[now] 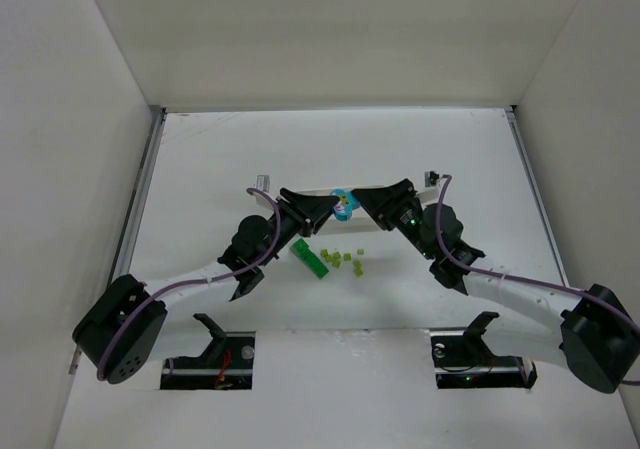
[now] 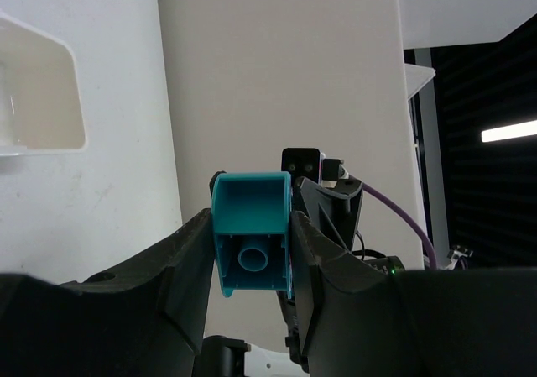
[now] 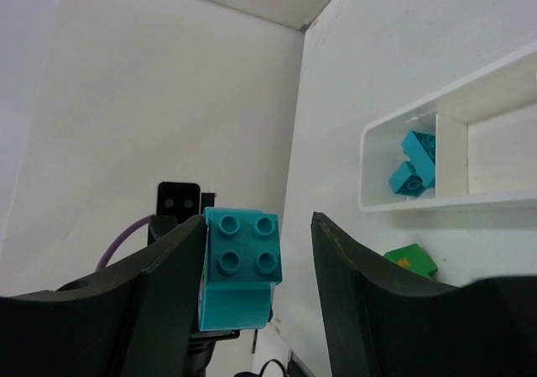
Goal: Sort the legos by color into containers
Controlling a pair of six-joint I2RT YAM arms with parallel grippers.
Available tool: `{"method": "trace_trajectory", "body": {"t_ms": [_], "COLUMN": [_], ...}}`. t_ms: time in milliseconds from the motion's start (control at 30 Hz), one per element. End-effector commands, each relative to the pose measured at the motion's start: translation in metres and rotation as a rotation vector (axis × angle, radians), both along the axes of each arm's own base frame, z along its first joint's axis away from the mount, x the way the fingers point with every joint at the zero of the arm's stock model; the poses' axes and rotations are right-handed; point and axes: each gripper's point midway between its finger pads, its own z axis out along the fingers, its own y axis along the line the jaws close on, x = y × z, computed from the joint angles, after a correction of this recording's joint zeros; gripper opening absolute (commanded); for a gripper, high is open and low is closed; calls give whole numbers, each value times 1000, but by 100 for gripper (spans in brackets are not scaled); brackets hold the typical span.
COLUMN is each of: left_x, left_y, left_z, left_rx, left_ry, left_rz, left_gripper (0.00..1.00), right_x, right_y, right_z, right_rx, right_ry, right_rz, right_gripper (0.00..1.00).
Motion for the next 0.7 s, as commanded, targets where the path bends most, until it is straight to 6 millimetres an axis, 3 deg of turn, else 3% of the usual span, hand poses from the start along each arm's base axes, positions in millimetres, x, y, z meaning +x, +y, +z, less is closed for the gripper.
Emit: {"method": "trace_trajectory", "body": {"t_ms": [0,300,400,500,567,667], "left_x": [-5,-2,-1,1,1,3], "left_y": [-2,-3,-3,-2,-1,-2], "left_z": [21,15,13,13,11,12], "left_rx": [-61,-72,-78,-83,-80,-82], "left_ry": [-57,-39,-33,-30,-26,-24], "left_rz": [-20,-18,-17,-13,-12,-10], "left_gripper": [17,17,17,17,17,17], "right_x": [0,-2,-2,-3,-4,-3], "right_y": [8,15,15,13,13,15], "right_z": [32,30,28,29,32,34], "right_rx": [53,67,80,84,89,91], "right_ry": [-67,-56,-52,-57,-61,-59], "right_rz": [21,56,53,51,56,61], "right_gripper": [58,51,40,38,40,54]}}
